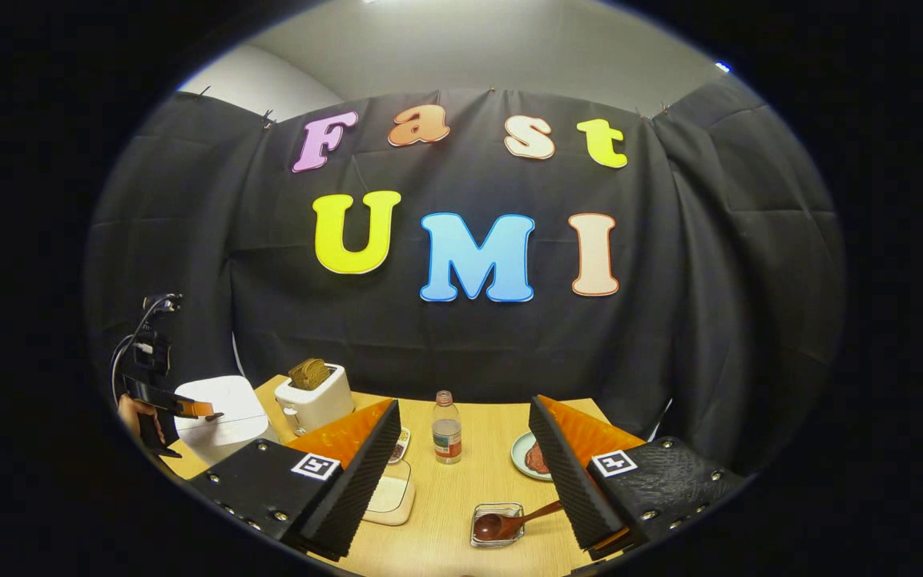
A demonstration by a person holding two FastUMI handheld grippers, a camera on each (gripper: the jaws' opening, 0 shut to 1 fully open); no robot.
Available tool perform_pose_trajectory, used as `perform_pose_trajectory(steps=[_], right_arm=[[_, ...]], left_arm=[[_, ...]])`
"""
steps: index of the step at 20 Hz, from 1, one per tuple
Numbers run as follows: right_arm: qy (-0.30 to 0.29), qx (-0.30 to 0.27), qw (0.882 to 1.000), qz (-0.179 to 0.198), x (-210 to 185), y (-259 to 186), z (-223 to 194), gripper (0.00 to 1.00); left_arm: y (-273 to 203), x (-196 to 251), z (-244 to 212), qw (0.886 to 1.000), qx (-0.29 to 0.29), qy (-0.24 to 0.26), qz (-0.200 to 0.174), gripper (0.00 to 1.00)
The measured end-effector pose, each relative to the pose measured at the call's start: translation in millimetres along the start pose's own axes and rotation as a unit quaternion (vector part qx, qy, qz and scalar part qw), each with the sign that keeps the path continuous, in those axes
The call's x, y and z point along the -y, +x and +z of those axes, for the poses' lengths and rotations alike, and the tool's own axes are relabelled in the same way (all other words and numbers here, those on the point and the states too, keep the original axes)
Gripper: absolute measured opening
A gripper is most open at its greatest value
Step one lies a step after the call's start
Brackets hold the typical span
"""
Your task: Close the left gripper, press the button to open the rice cooker; take a wooden spoon from the chopstick holder with the right hand, scoop a spoonful of rice and pour it into the rice cooker, then put the wooden spoon back into the chopstick holder.
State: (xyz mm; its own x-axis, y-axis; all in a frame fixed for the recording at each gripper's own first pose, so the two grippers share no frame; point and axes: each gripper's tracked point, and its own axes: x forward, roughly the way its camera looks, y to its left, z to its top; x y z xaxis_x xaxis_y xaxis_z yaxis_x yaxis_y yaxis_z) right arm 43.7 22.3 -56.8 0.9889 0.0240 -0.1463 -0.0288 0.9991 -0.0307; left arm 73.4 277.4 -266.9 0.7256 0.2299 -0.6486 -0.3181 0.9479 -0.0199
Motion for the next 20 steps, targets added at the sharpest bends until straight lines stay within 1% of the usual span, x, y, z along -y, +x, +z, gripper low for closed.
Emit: perform_pose_trajectory(steps=[1, 2, 3, 4, 6, 7, 9, 10, 11, 12, 13, 14, 15, 16, 17, 18, 19, 20], right_arm=[[0.0, -0.001, 1.0, -0.001, 0.5, -0.1, -0.6, 0.98], [-0.001, -0.003, 1.0, -0.002, 0.5, 0.1, -2.4, 0.99], [-0.001, -0.003, 1.0, -0.002, 0.2, 0.2, -2.9, 0.99], [-0.002, -0.004, 1.0, -0.003, 1.3, -0.6, -3.2, 0.99], [-0.001, -0.005, 1.0, -0.002, 0.3, -0.9, -4.3, 0.99], [0.001, -0.005, 1.0, 0.001, -2.1, -0.6, -4.0, 0.98], [0.001, -0.006, 1.0, 0.005, -4.9, 0.0, -4.9, 0.98], [0.001, -0.005, 1.0, 0.008, -6.8, -0.6, -4.3, 0.99], [0.0, -0.003, 1.0, 0.009, -8.4, -0.7, -2.7, 0.99], [-0.003, -0.002, 1.0, 0.01, -8.5, -0.6, -2.7, 0.99], [-0.006, 0.001, 1.0, 0.009, -8.0, -1.1, -1.2, 0.99], [-0.006, 0.003, 1.0, 0.008, -5.9, -2.1, 0.1, 0.99], [-0.005, 0.004, 1.0, 0.008, -5.3, -1.6, 0.9, 0.99], [-0.004, 0.003, 1.0, 0.006, -4.7, -2.1, 0.2, 0.99], [-0.003, 0.002, 1.0, 0.007, -4.4, -1.2, -0.9, 0.99], [0.0, 0.0, 1.0, 0.009, -5.2, -1.9, -2.5, 0.98], [0.003, -0.001, 1.0, 0.011, -6.4, -1.9, -2.5, 0.98], [0.003, -0.003, 1.0, 0.012, -6.6, -1.2, -4.0, 0.98]], left_arm=[[3.9, -2.3, -2.7, 1.0, -0.005, 0.006, 0.004, 0.09], [7.9, -3.6, -9.5, 1.0, -0.014, 0.01, 0.006, 0.07], [8.5, -4.6, -15.9, 1.0, -0.022, 0.008, 0.007, 0.07], [9.5, -5.5, -10.0, 1.0, -0.013, 0.006, 0.004, 0.07], [6.6, -6.1, -12.6, 1.0, -0.021, -0.009, -0.004, 0.12], [7.8, -6.5, -12.0, 1.0, -0.023, -0.011, -0.007, 0.1], [8.0, -6.3, -11.8, 1.0, -0.022, -0.005, -0.01, 0.1], [7.3, -6.8, -9.8, 1.0, -0.022, -0.001, -0.007, 0.07], [3.9, -11.7, -4.8, 1.0, -0.017, 0.003, 0.009, 0.1], [-2.6, -16.8, 5.3, 1.0, 0.002, 0.008, 0.023, 0.09], [-9.9, -16.4, 16.6, 0.999, 0.024, 0.009, 0.024, 0.1], [-20.4, -15.0, 28.1, 0.998, 0.047, 0.008, 0.028, 0.36], [-29.4, -15.7, 40.7, 0.997, 0.072, 0.009, 0.031, 0.5], [-33.4, -20.7, 46.8, 0.995, 0.09, 0.01, 0.039, 0.69], [-31.2, -19.8, 45.2, 0.996, 0.087, 0.009, 0.033, 0.68], [-26.7, -17.3, 34.4, 0.997, 0.066, 0.005, 0.026, 0.67], [-20.0, -17.8, 24.8, 0.998, 0.049, 0.005, 0.029, 0.63], [-12.5, -23.3, 18.9, 0.998, 0.038, 0.009, 0.041, 0.38]])
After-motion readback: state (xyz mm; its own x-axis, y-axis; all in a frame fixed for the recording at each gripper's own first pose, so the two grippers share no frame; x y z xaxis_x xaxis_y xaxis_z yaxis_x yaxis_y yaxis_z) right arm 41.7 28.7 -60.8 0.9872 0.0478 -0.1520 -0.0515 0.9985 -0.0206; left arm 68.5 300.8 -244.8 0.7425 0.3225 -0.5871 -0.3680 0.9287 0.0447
